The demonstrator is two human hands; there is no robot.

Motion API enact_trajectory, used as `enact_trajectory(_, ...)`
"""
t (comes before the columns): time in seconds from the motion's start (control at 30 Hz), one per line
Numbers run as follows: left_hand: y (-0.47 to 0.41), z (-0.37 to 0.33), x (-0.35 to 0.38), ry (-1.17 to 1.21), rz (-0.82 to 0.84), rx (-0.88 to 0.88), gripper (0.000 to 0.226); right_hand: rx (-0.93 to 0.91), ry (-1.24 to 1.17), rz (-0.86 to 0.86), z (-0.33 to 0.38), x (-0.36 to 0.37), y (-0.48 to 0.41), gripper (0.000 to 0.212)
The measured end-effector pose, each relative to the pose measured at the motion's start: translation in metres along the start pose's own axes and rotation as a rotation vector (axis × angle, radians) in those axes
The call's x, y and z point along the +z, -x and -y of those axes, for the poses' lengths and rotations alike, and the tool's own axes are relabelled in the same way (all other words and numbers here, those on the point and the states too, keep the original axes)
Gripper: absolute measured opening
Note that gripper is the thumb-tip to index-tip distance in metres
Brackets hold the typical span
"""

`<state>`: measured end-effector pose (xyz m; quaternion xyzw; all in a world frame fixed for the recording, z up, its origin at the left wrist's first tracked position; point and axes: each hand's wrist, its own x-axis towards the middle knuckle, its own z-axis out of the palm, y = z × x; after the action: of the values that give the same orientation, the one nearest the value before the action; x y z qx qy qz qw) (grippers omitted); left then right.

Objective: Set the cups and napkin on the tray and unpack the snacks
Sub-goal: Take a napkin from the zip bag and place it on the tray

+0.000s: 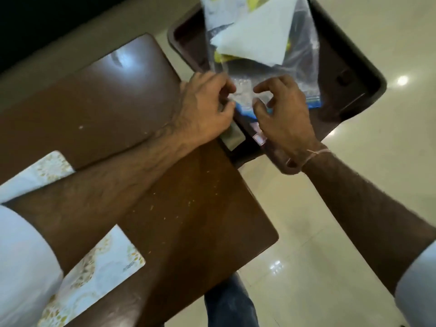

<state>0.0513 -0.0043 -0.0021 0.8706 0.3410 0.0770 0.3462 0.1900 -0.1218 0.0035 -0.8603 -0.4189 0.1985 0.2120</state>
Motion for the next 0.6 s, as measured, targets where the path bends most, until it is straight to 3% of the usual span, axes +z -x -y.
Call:
enact_trajectory(0.1, -0.028, -0.032, 0.022, -0.086, 0.031, 0.139, 0.03, 0.11, -0.01, -0.028, -0.031, -0.013, -0.009, 0.017)
enact_trajectory(0.17, -0.043, -0.047, 0.037, -0.246, 0.166, 0.189, 0.039, 0.193, -0.026, -0.06, -0.048, -0.02, -0.014, 0.012)
enact_trajectory(0.3, -0.06, -0.051, 0.055, -0.558, 0.415, 0.099, 0.049, 0.333, -0.109, -0.102, -0.068, -0.027, -0.014, 0.018)
enact_trajectory(0.43, -0.067, -0.046, 0.056, -0.511, 0.452, 0.123, 0.021, 0.463, -0.223, -0.109, -0.072, -0.028, -0.005, 0.026)
enact_trajectory(0.6, -0.073, -0.038, 0.056, -0.455, 0.518, 0.167, 0.026, 0.556, -0.327, -0.096, -0.067, -0.026, 0.008, 0.026)
